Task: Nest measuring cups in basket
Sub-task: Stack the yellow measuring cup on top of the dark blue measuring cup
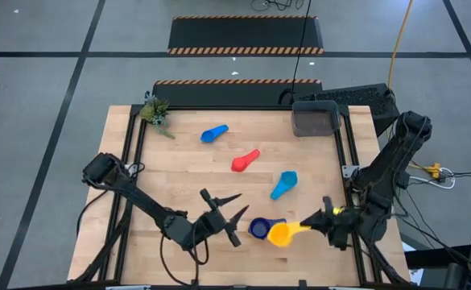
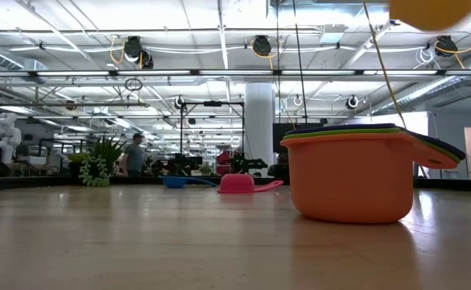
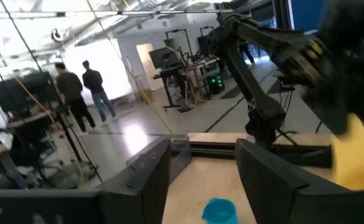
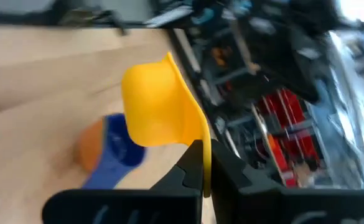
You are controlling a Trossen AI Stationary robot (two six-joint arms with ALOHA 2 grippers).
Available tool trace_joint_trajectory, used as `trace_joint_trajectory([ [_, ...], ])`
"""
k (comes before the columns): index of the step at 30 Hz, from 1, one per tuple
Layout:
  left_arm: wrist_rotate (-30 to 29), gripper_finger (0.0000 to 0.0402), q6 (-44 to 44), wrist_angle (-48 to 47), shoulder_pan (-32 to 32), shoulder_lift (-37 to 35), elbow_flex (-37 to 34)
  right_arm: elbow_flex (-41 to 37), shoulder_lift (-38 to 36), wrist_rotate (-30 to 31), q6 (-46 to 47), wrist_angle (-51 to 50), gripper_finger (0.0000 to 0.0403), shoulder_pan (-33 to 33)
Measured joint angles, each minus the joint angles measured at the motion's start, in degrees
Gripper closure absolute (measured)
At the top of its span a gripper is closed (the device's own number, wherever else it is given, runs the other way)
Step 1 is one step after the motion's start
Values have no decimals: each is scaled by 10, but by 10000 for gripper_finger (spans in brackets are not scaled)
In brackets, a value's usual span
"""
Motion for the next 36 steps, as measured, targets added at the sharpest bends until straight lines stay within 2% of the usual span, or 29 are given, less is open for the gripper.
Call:
trace_joint_trajectory([
  [6, 0, 258, -41, -21, 0, -5, 0, 0, 87, -20, -111, 27, 403, -14],
  [13, 0, 270, -51, -24, 6, -5, 0, 0, 155, -20, -197, 175, 403, -36],
  [19, 0, 270, -53, -29, 5, -5, 0, -20, 173, -37, -259, 270, 403, -60],
  [21, 0, 270, -55, -29, 5, -5, 0, -54, 174, -58, -271, 343, 403, -72],
  [25, 0, 270, -55, -31, 5, -5, 0, -140, 173, -97, -342, 552, 403, -91],
  [28, 0, 270, -52, -33, 5, -5, 0, -187, 173, -131, -389, 650, 403, -108],
  [36, 0, 270, -51, -35, 14, -5, 0, -205, 174, -186, -331, 626, 403, -166],
])
